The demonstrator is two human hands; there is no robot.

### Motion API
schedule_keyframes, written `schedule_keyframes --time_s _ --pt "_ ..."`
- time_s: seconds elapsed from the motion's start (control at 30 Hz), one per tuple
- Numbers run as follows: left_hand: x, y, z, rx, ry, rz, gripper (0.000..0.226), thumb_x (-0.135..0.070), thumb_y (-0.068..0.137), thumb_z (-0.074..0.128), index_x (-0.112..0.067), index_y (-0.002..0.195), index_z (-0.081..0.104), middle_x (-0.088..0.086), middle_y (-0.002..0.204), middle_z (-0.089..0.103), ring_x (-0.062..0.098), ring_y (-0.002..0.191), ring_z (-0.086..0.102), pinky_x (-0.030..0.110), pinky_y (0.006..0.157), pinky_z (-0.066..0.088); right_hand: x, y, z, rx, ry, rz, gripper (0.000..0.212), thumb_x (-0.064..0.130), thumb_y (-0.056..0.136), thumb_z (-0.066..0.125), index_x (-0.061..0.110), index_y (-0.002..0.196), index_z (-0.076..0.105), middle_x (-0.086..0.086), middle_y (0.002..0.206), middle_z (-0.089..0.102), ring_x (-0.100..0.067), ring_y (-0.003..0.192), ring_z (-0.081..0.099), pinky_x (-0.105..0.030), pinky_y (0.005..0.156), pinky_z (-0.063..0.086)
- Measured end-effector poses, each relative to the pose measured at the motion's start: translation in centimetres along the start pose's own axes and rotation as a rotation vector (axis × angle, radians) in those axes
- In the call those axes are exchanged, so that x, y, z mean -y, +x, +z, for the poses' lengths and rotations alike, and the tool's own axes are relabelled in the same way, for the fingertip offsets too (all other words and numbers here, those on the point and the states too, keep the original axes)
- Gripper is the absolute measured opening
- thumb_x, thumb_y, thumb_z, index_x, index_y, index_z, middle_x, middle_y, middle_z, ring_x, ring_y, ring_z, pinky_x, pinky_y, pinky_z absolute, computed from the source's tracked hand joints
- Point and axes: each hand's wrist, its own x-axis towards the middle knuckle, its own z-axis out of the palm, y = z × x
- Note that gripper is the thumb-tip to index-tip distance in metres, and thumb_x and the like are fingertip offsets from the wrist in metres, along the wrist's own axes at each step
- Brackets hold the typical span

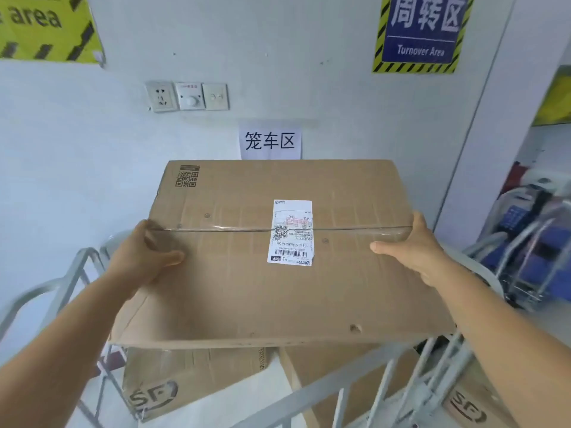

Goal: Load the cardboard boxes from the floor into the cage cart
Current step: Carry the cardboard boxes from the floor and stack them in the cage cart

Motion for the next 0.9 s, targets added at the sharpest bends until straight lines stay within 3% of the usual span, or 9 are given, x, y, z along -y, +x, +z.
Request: schedule_keyframes --time_s 0.13,0.3,0.37,0.43,0.53,0.67,0.8,0.9 --pt "2.4 1.9 -0.1 -0.052 0.028 -0.128 0.053 -0.01 0.075 0.08 -0.023 0.112 0.044 -0.003 0.081 0.045 0.012 0.069 0.046 0.029 0.057 0.039 1.0 4.3 4.8 0.129 -0.03 -0.023 0.122 0.03 0.072 0.086 0.028 0.156 -0.002 -0.003 0.16 0.019 -0.028 0.144 0.028 -0.043 0.11 0.032" --pt "6.3 1.7 0.7 -0.082 0.08 -0.279 0.069 -0.011 0.075 0.081 -0.019 0.133 0.044 -0.006 0.081 0.043 0.017 0.074 0.048 0.028 0.059 0.039 0.0 8.8 11.0 0.283 -0.088 -0.024 0.125 0.033 0.069 0.088 0.029 0.157 -0.002 -0.003 0.161 0.019 -0.027 0.144 0.028 -0.044 0.111 0.033" --pt "8.5 1.5 1.3 -0.08 0.109 -0.351 0.072 -0.013 0.074 0.081 -0.018 0.134 0.042 -0.003 0.085 0.046 0.02 0.081 0.05 0.032 0.067 0.042 -0.5 9.9 13.6 0.346 -0.122 -0.003 0.125 0.032 0.069 0.088 0.029 0.157 -0.001 -0.003 0.161 0.021 -0.027 0.144 0.028 -0.045 0.112 0.032" --pt "10.7 1.2 1.8 -0.069 0.117 -0.427 0.075 -0.014 0.073 0.082 -0.017 0.135 0.041 0.0 0.093 0.048 0.025 0.089 0.051 0.036 0.078 0.045 -1.1 9.9 15.9 0.394 -0.18 0.017 0.13 0.038 0.063 0.09 0.029 0.156 0.0 -0.003 0.161 0.021 -0.027 0.144 0.027 -0.047 0.113 0.032" --pt "13.9 0.8 2.6 -0.036 0.144 -0.521 0.078 -0.015 0.071 0.083 -0.014 0.136 0.04 0.003 0.101 0.048 0.026 0.092 0.05 0.038 0.083 0.047 -2.4 10.1 18.9 0.452 -0.263 0.046 0.14 0.054 0.045 0.091 0.032 0.155 0.007 -0.002 0.159 0.025 -0.028 0.142 0.031 -0.05 0.111 0.036" --pt "18.5 1.0 3.4 0.022 0.121 -0.62 0.08 -0.014 0.068 0.085 -0.012 0.135 0.041 0.003 0.103 0.054 0.025 0.094 0.053 0.037 0.082 0.046 -4.3 10.0 22.6 0.526 -0.306 0.118 0.122 0.028 0.073 0.086 0.022 0.157 -0.001 -0.003 0.163 0.012 -0.027 0.147 0.019 -0.047 0.114 0.026" --pt "22.7 1.8 3.7 0.077 0.131 -0.689 0.083 -0.012 0.065 0.087 -0.013 0.135 0.043 0.005 0.109 0.056 0.025 0.097 0.052 0.037 0.086 0.046 -6.0 9.3 26.0 0.57 -0.356 0.213 0.124 0.026 0.073 0.086 0.023 0.157 -0.006 -0.005 0.163 0.013 -0.029 0.147 0.021 -0.047 0.114 0.027" --pt "25.8 2.2 3.7 0.139 0.174 -0.729 0.084 -0.016 0.063 0.088 -0.012 0.133 0.043 0.004 0.102 0.056 0.027 0.098 0.055 0.039 0.089 0.048 -7.4 8.5 28.4 0.591 -0.393 0.263 0.125 0.025 0.072 0.087 0.022 0.157 -0.005 -0.007 0.162 0.014 -0.029 0.147 0.021 -0.045 0.114 0.026"
